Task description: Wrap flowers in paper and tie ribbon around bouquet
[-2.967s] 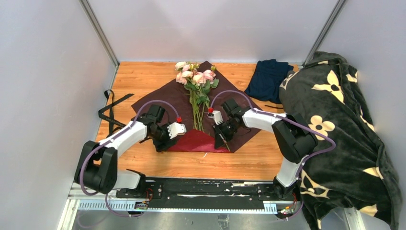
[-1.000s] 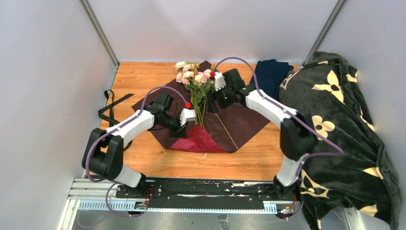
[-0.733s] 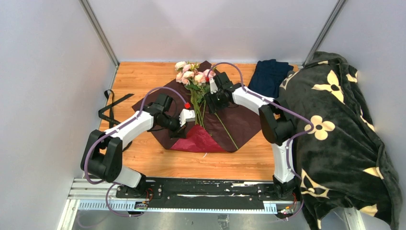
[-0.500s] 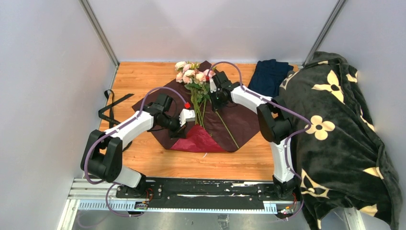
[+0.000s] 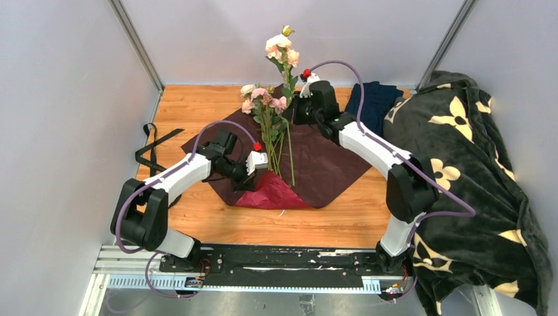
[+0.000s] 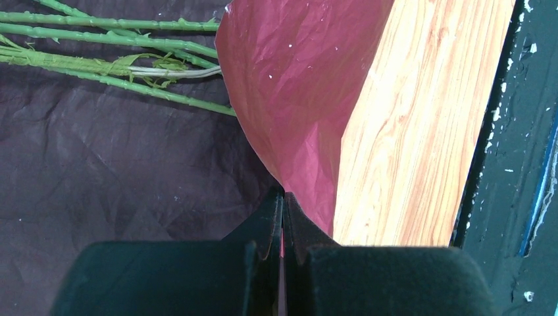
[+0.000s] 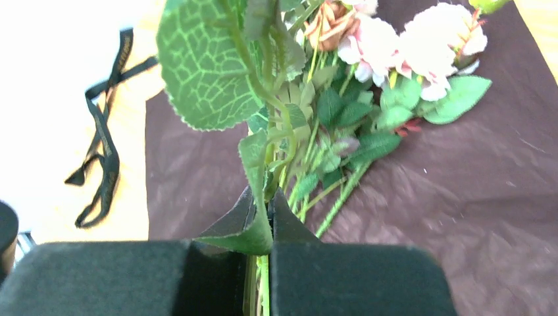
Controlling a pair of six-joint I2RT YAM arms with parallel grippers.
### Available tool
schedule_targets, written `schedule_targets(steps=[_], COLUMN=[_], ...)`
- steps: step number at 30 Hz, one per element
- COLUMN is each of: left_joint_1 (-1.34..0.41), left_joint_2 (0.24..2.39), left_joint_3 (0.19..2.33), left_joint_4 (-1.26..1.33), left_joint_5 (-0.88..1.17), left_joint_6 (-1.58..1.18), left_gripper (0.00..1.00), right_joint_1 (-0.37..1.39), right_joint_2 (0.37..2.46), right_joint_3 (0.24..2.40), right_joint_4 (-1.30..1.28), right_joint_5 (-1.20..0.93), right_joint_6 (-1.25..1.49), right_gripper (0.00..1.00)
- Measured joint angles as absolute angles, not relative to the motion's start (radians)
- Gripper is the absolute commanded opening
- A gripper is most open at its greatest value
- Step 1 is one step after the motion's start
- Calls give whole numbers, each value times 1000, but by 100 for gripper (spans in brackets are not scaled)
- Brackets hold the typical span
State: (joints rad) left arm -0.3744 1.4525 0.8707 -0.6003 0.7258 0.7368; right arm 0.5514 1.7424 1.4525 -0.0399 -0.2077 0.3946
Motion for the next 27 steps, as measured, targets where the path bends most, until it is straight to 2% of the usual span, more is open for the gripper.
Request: schedule_targets(steps=[7,11,20,23,27], left_joint_1=[-374,-374,-374,-374,-374], left_joint_2=[1432,1424,1424,1425,1427], left_joint_3=[869,869,882,886,886], left_joint_4=[-657,-691,-712,-713,-713], left_joint_5=[752,779,809,809,809], left_joint_6=[810,842,845,844,844], left_gripper=[0,0,0,0,0], right_joint_1=[557,559,601,608,609], right_joint_2=[1915,1967,1933,1958,2032], right_joint_3=[1428,1430,1380,1401,1483], right_joint_4=[222,226,202,167,90], right_joint_5=[-189,-178,-152,-152,-153], right_joint_6=[468,511,665,666,642], right_gripper=[0,0,0,11,51])
